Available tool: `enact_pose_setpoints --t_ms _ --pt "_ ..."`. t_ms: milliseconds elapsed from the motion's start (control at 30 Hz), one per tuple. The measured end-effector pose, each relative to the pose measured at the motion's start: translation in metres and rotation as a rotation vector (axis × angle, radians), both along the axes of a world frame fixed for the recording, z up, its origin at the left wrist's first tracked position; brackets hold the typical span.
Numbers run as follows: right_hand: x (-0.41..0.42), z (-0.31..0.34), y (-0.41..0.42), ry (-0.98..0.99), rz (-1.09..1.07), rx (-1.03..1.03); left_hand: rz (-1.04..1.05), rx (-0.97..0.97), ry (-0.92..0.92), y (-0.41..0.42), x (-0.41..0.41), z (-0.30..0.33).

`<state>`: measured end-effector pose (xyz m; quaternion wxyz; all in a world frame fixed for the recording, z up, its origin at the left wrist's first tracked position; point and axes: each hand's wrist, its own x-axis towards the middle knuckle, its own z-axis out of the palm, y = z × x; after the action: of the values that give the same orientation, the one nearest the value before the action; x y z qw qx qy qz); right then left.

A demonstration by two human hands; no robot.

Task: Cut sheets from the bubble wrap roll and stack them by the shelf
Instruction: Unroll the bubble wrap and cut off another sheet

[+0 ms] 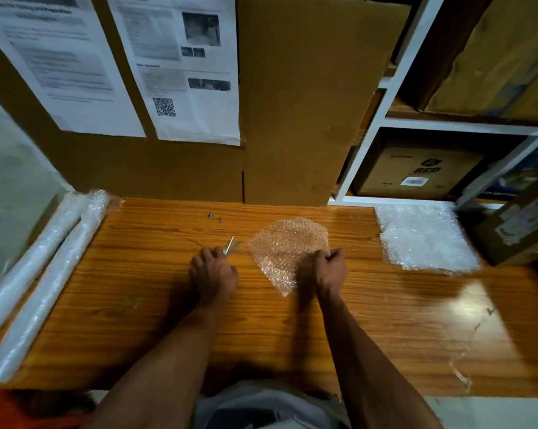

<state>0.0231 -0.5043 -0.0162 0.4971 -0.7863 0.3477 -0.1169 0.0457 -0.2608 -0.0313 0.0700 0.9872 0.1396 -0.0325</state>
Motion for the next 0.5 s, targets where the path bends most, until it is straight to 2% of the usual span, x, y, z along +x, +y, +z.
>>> enact_pose_setpoints --t_ms 100,167,233,267,367,433,500 --pt "-0.003 -0.002 0.002 -0.097 -0.078 0.424 -0.054 -0.18 -0.045 -0.012 -0.002 0.005" --pt "-0.007 0.005 0.001 -0.184 -0.08 0.771 0.028 -0.367 0.039 -0.027 0.001 0.003" --pt "-0.012 0.012 -0.001 -0.231 -0.1 1.043 0.125 -0.639 0.148 -0.04 0.003 0.001" --pt "-0.015 0.016 -0.002 -0.243 -0.072 1.138 0.177 -0.843 0.181 -0.047 0.003 0.001" --pt "-0.027 0.019 -0.012 -0.265 -0.026 1.273 0.309 -1.388 0.329 -0.064 0.0 0.02" --pt "-0.035 0.02 -0.021 -0.274 0.009 1.337 0.31 -1.577 0.428 -0.07 -0.001 0.029" --pt "-0.041 0.019 -0.029 -0.287 0.063 1.398 0.321 -1.688 0.407 -0.075 -0.001 0.031"
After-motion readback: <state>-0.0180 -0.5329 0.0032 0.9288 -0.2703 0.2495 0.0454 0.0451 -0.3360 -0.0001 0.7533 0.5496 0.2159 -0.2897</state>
